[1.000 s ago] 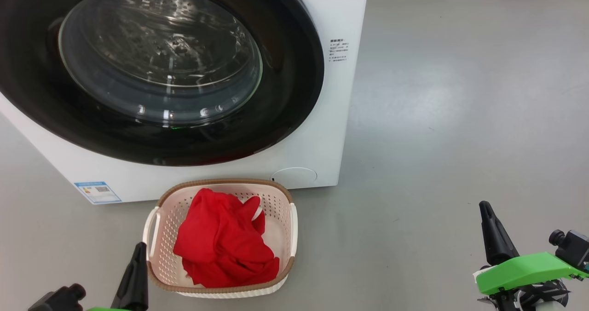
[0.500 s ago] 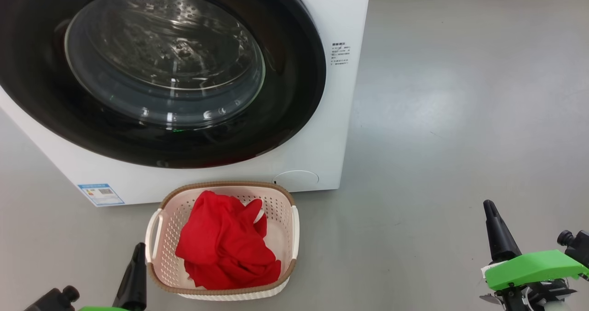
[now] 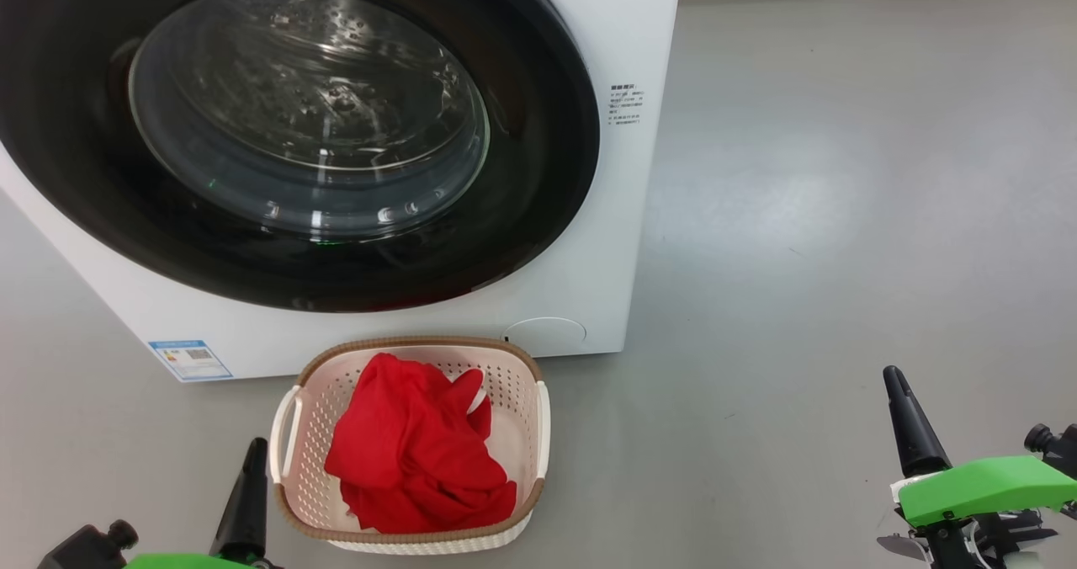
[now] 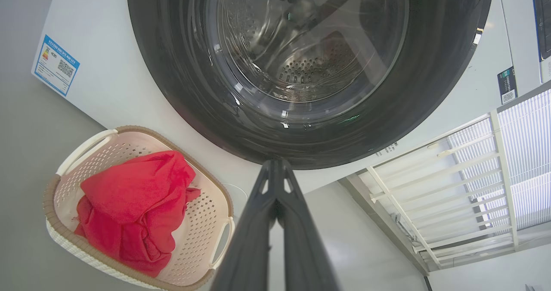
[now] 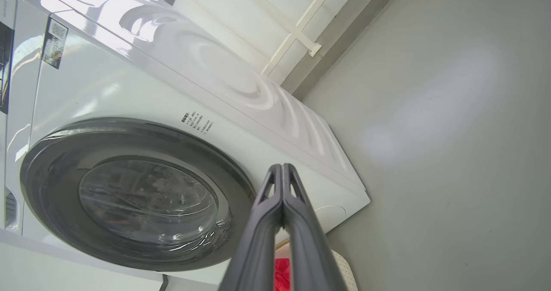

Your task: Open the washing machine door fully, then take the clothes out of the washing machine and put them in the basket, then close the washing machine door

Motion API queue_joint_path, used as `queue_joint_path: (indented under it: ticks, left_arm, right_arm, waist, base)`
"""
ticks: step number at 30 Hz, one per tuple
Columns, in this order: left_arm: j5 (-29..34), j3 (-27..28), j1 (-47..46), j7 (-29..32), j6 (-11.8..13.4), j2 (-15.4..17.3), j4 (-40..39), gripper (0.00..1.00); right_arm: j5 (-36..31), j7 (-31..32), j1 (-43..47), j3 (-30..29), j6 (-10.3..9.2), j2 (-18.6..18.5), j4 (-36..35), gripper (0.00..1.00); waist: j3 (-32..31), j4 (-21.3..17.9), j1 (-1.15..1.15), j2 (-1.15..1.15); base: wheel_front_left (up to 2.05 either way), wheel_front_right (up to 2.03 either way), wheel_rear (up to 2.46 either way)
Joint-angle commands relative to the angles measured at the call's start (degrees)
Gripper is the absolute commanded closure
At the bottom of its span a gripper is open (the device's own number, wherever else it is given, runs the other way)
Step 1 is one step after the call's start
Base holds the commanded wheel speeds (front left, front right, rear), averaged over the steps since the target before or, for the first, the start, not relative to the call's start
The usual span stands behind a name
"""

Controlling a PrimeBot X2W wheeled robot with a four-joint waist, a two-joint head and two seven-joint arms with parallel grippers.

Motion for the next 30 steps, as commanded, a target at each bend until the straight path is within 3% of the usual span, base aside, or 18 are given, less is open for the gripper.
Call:
queue_joint_path:
  ticks: [1, 30]
  left_arm:
    - [-1.81, 1.50, -2.07, 0.35, -0.23, 0.39, -1.19, 1.00]
    - [-20.97, 2.29, -3.11, 5.38, -0.32, 0.36, -1.05, 1.00]
  right_arm:
    - [1.77, 0.57, -1.91, 0.23, -0.03, -0.39, -1.81, 1.00]
    - [18.21, 5.74, -2.36, -0.68, -0.04, -0.20, -3.12, 1.00]
  waist:
    - [-0.07, 0.04, 0.00, 0.00]
    - [-1.59, 0.74, 0.00, 0.00]
  base:
    - [0.00, 0.00, 0.00]
    - [0.00, 0.00, 0.00]
